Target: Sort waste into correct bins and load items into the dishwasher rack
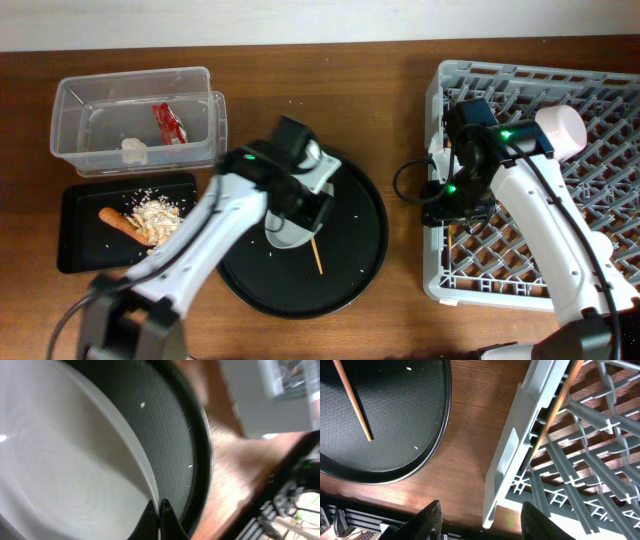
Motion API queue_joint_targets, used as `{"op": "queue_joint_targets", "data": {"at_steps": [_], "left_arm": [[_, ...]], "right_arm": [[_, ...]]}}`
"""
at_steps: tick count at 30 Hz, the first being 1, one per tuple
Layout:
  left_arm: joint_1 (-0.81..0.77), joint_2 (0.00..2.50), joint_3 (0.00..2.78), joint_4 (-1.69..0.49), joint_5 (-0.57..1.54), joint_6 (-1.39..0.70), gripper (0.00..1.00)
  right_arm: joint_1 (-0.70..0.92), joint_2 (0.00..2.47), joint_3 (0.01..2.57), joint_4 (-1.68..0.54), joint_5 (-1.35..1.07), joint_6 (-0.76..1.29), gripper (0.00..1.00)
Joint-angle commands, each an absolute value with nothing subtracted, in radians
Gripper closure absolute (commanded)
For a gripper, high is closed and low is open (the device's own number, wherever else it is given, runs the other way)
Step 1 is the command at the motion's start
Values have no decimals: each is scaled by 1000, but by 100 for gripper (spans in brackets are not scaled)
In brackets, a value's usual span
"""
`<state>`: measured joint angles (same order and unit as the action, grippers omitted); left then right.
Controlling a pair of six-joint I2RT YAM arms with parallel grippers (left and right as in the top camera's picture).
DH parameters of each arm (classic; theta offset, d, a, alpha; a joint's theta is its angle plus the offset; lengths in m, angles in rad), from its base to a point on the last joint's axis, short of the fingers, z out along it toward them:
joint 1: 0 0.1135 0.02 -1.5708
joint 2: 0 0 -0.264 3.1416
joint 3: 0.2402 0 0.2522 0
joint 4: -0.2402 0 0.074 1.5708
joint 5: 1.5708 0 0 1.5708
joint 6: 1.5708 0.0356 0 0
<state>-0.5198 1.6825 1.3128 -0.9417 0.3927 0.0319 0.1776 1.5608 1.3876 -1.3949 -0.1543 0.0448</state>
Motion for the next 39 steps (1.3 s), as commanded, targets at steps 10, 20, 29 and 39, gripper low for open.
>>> {"op": "queue_joint_targets", "data": {"at_steps": [10, 20, 29, 39], "left_arm": [[-607, 1806, 1396, -970, 287, -11, 50], [-68, 1501, 1412, -1145, 295, -15, 18], [-17, 1502, 1411, -1157, 294, -15, 18], [-17, 1502, 1411, -1157, 291, -15, 17]], "right_arm": [[183, 1560, 1404, -1388, -150, 41, 28], [334, 1588, 1404, -1116, -345, 111, 19], [427, 1908, 1404, -1014, -329, 254, 38], [471, 2069, 1404, -919, -326, 358, 76]]}}
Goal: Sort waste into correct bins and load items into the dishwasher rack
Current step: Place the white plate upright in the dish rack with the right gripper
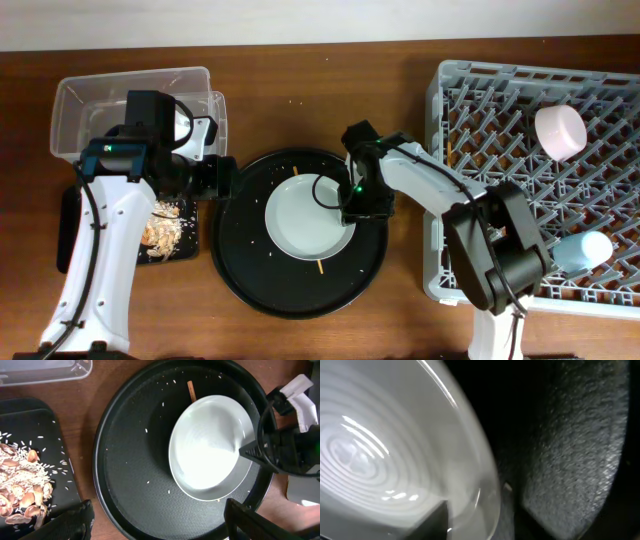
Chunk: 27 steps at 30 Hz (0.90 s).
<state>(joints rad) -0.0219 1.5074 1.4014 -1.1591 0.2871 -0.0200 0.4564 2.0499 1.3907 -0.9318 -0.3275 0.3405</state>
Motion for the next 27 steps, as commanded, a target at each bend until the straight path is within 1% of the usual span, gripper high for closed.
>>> {"op": "queue_joint_targets", "data": {"at_steps": [1, 2, 6, 8, 11, 13, 16, 17, 20, 22, 25, 27], "left_arm": [[-17, 1502, 1411, -1157, 291, -15, 17], [-17, 1502, 1411, -1158, 291, -15, 17], [-17, 1502, 1411, -1158, 291, -15, 17], [-17, 1502, 1411, -1158, 291, -15, 17], [-17, 1502, 1411, -1157, 291, -15, 17], [-17, 1502, 1411, -1157, 291, -15, 17], [-17, 1502, 1411, -1158, 291, -15, 17], [-17, 1502, 1411, -1157, 291, -15, 17], [-17, 1502, 1411, -1157, 291, -15, 17], [-17, 1502, 1411, -1157, 291, -15, 17], [-17, 1502, 1411, -1157, 291, -15, 17], [-17, 1502, 1411, -1157, 291, -15, 17]], "right_arm": [[469, 2069, 1404, -915, -326, 357, 91], [464, 2069, 1404, -910, -325, 357, 96], [411, 2030, 1435, -914, -324, 355, 96], [371, 1950, 1465, -944, -290, 332, 96], [314, 1785, 1524, -1034, -165, 260, 96], [260, 1634, 1551, -1081, 46, 213, 96], [214, 1483, 1551, -1086, 473, 213, 96], [202, 1444, 1551, -1086, 664, 213, 96], [162, 1436, 1549, -1086, 1019, 233, 96], [110, 1462, 1549, -1085, 1076, 291, 96], [16, 1511, 1548, -1085, 1084, 325, 96], [-18, 1544, 1548, -1086, 987, 331, 96]]}}
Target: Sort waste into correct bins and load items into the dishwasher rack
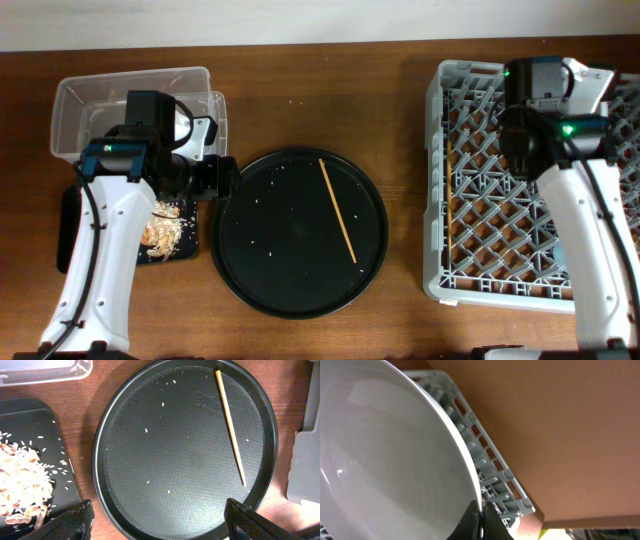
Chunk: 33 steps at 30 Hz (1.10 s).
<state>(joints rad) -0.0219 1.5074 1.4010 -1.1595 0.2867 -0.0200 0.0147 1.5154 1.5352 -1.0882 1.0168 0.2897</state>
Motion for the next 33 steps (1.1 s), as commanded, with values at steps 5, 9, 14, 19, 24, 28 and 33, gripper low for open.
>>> {"op": "queue_joint_targets", "data": {"at_steps": [5, 9, 14, 19, 24, 28, 33], "left_arm": [[-17, 1502, 1411, -1156, 291, -15, 17], [-17, 1502, 1411, -1156, 291, -15, 17], [-17, 1502, 1411, -1153, 291, -15, 17], [-17, 1502, 1411, -1153, 291, -15, 13], [-17, 1502, 1411, -1153, 292, -15, 1], [-20, 1504, 1411, -1143, 358, -15, 1], [-153, 1549, 1407, -1002, 392, -122, 1]], "right_arm": [[-19, 1692, 1547, -1081, 879, 331, 96], [-19, 1772, 1548, -1079, 870, 331, 96], [58, 1770, 1549, -1067, 810, 330, 96], [208, 1770, 1549, -1110, 784, 331, 60], [194, 1665, 1549, -1141, 617, 331, 36], [90, 1459, 1549, -1172, 379, 330, 26], [-153, 1408, 1548, -1358, 89, 272, 21]]}}
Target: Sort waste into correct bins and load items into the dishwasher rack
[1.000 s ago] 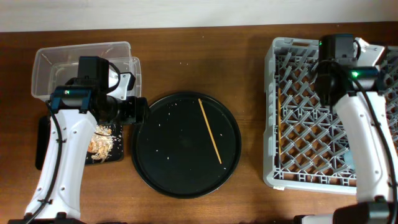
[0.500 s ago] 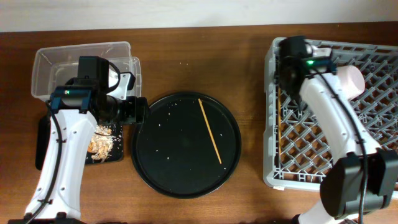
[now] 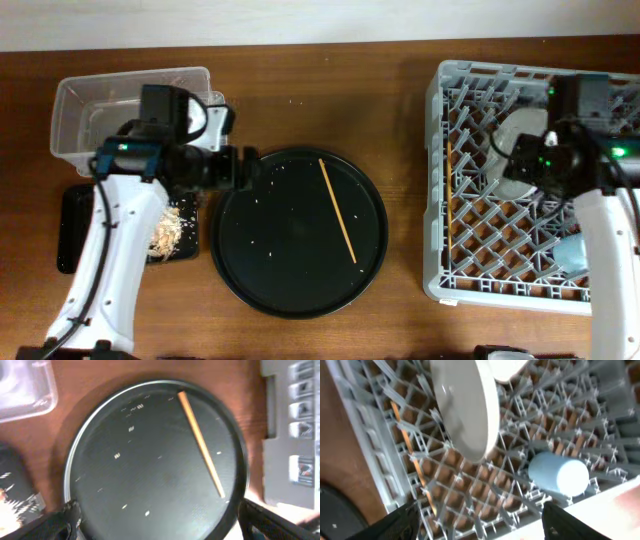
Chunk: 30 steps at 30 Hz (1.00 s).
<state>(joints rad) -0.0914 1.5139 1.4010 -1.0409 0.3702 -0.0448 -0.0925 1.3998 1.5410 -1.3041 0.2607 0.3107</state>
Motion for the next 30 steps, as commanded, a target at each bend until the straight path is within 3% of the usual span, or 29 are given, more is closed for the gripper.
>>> {"op": "queue_joint_targets", "data": {"at_steps": [1, 5, 11, 19, 22, 27, 30], "left_arm": [[-207, 1585, 1407, -961, 365, -213, 1], [-400, 1759, 1407, -837, 223, -460, 1], [-540, 1928, 1407, -762, 135, -582, 1], [-577, 1956, 1409, -760, 56, -644, 5], [-588, 1966, 1409, -747, 55, -676, 11], [-639, 1989, 1409, -715, -12, -692, 11], [-578, 1958, 1409, -802, -15, -692, 9]], "right_arm": [[-164, 1410, 1548, -1381, 51, 262, 20], [-164, 1410, 1548, -1403, 25, 247, 18], [-164, 1411, 1548, -1403, -16, 240, 17], [-163, 1414, 1548, -1402, -121, 187, 13], [-157, 1414, 1548, -1400, -121, 187, 13], [-149, 1415, 1548, -1400, -121, 187, 13], [-149, 1415, 1548, -1403, -121, 187, 13]]}}
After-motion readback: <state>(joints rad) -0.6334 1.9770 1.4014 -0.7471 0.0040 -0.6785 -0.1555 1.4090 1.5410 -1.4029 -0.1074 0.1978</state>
